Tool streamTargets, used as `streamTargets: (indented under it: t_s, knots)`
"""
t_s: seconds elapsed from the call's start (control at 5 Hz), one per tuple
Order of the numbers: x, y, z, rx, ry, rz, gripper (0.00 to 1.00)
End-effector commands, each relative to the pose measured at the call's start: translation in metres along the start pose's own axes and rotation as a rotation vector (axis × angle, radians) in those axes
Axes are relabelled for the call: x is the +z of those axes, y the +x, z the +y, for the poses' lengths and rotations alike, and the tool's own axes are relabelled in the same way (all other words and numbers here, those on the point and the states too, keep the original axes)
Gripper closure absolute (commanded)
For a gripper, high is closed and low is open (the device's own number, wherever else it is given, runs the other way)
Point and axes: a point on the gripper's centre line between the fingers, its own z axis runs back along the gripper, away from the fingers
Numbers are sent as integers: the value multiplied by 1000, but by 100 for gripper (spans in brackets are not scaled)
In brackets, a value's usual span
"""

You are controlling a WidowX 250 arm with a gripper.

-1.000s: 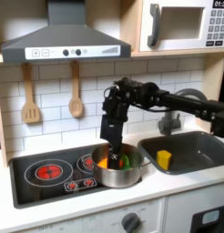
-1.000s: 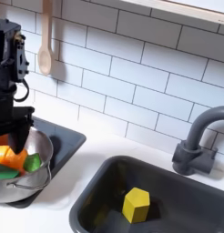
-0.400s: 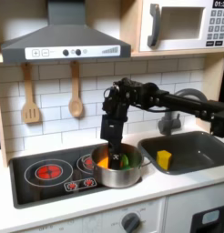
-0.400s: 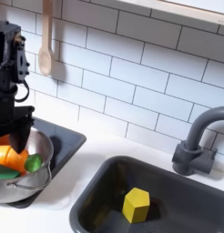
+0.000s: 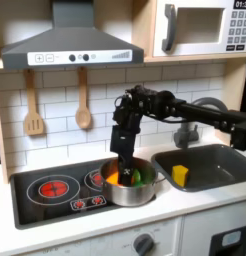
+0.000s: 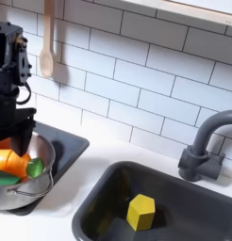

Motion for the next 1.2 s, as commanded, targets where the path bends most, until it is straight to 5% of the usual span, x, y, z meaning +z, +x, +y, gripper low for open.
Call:
streamTargets:
  t_s: [0.0, 0.2, 0.4, 0.6, 1.0]
  knots:
    - [-27, -3, -21, -67, 63, 37, 0]
    - [-24, -3, -17, -69, 64, 22, 0]
    - [-18, 0, -14, -65, 54, 6, 28]
    - [-6, -1, -19, -90, 35, -23, 100]
    - [3, 4, -26, -135, 27, -75, 100]
